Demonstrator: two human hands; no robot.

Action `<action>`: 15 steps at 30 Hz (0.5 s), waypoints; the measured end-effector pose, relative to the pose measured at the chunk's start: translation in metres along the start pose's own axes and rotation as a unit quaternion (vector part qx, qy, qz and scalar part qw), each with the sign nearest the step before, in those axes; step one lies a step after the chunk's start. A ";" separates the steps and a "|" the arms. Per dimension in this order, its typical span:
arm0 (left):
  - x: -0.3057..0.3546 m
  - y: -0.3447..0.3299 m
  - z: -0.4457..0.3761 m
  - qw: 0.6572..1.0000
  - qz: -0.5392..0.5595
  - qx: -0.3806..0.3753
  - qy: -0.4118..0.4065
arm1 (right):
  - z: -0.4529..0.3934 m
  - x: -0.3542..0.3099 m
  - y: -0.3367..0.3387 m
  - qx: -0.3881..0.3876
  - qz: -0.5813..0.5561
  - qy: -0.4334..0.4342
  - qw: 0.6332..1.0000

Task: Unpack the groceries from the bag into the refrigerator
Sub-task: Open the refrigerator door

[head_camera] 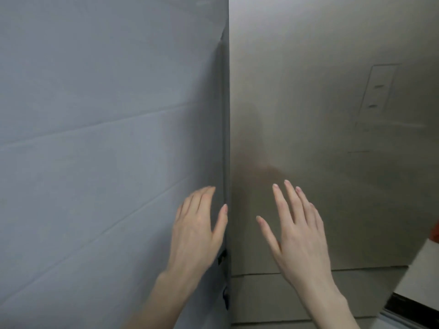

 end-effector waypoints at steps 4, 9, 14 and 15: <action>0.002 -0.029 -0.013 0.998 0.039 -0.052 0.012 | -0.002 -0.001 -0.021 -0.053 0.016 -0.016 0.998; 0.005 -0.062 -0.022 0.979 0.135 -0.147 0.052 | -0.002 -0.005 -0.040 -0.101 0.021 -0.022 0.994; -0.001 -0.069 -0.025 0.952 0.237 -0.173 0.088 | 0.000 -0.015 -0.045 -0.136 0.017 -0.039 0.990; -0.002 -0.069 -0.027 0.949 0.241 -0.183 0.093 | 0.001 -0.017 -0.044 -0.143 0.016 -0.043 0.989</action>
Point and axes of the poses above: each hand's wrist, its own z-axis away from the middle knuckle, its own y-axis out of the back of the hand, x = y × z, the point moved 6 cm from there along -z, towards the middle knuckle, and after that the axes turned 1 degree about y, right-handed, at the moved point
